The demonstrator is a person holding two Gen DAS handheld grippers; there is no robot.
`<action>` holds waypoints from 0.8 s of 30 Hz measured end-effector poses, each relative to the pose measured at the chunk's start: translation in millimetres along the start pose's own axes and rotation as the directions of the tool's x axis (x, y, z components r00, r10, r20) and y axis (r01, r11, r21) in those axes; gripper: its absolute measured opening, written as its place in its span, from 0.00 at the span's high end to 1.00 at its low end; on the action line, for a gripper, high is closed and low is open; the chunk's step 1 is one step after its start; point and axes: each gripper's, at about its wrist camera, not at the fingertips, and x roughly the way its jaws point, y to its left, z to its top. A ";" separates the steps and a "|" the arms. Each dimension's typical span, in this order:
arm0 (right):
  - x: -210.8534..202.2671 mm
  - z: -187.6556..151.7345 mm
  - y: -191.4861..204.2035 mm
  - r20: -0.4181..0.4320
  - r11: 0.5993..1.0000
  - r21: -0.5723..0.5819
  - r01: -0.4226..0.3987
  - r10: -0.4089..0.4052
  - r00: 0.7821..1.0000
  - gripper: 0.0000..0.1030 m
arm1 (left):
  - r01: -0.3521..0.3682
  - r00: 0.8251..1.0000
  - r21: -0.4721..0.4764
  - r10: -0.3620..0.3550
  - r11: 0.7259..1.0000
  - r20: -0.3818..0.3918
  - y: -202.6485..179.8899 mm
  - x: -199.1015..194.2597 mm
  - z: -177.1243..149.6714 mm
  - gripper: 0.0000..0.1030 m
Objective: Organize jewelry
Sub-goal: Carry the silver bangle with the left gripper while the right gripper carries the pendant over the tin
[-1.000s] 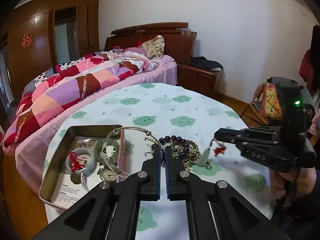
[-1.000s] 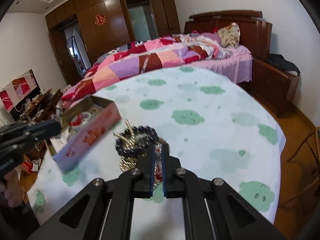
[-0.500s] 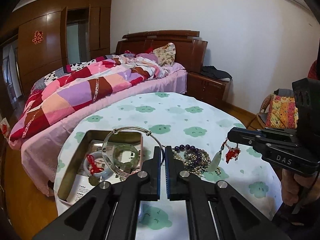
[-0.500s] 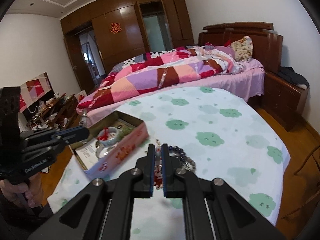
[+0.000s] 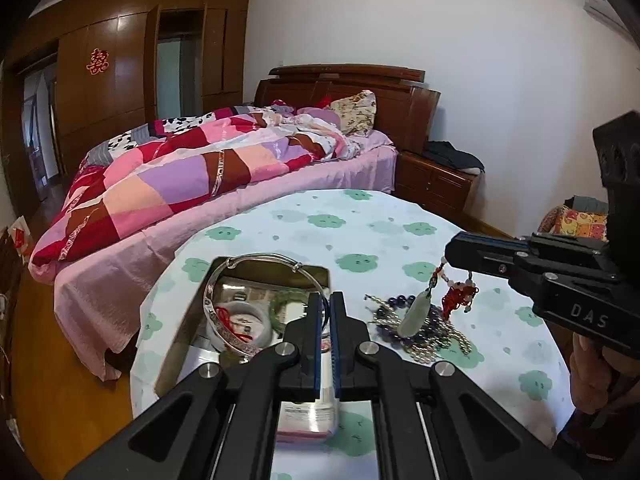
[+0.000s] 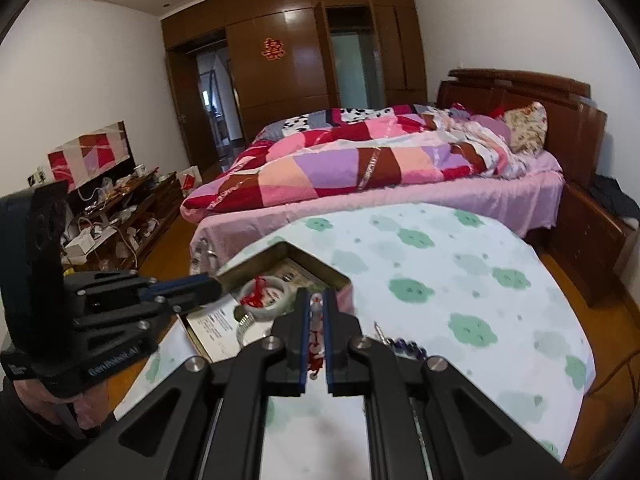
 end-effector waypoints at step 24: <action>72.4 18.0 62.5 -0.092 0.989 -0.146 -0.029 0.016 0.996 0.92 | -0.065 0.996 -0.066 0.060 0.996 -0.071 51.3 39.6 -8.9 0.98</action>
